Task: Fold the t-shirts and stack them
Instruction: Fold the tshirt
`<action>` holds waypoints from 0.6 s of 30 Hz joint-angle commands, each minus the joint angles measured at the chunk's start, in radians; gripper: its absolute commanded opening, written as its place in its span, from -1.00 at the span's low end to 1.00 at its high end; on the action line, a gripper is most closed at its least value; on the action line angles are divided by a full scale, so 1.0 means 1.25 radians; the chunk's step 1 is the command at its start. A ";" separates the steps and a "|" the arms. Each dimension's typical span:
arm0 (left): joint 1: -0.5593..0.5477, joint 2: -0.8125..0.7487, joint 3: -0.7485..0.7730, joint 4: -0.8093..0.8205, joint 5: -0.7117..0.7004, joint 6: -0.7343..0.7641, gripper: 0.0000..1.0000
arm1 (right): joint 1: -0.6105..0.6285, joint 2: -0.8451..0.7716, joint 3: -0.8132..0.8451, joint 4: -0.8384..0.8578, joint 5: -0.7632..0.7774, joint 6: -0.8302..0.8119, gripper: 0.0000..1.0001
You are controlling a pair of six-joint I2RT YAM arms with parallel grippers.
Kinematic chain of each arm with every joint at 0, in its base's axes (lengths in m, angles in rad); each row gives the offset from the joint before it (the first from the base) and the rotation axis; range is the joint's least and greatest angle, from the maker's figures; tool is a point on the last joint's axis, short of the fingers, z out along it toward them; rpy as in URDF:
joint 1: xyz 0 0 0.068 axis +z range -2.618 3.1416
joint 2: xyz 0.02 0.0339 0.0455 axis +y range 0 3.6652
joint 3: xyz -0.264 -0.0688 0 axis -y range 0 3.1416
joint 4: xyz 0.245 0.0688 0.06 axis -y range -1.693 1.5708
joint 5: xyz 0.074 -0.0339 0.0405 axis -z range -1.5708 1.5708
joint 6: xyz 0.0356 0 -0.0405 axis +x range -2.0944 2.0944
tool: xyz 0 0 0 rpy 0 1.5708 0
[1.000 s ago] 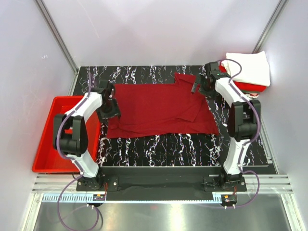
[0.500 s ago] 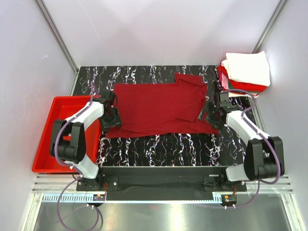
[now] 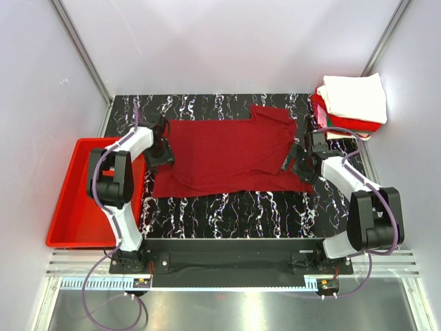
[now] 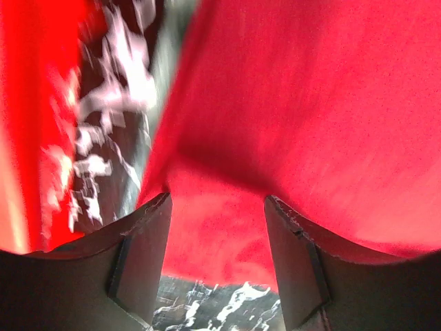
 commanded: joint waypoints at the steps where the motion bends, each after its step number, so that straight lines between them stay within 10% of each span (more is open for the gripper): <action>1: 0.040 0.043 0.118 -0.031 -0.033 -0.006 0.19 | -0.002 0.006 0.035 0.011 -0.002 -0.017 0.78; 18: -0.144 -0.279 -0.091 0.016 -0.008 0.021 0.23 | -0.001 0.085 0.038 0.110 -0.126 0.041 0.29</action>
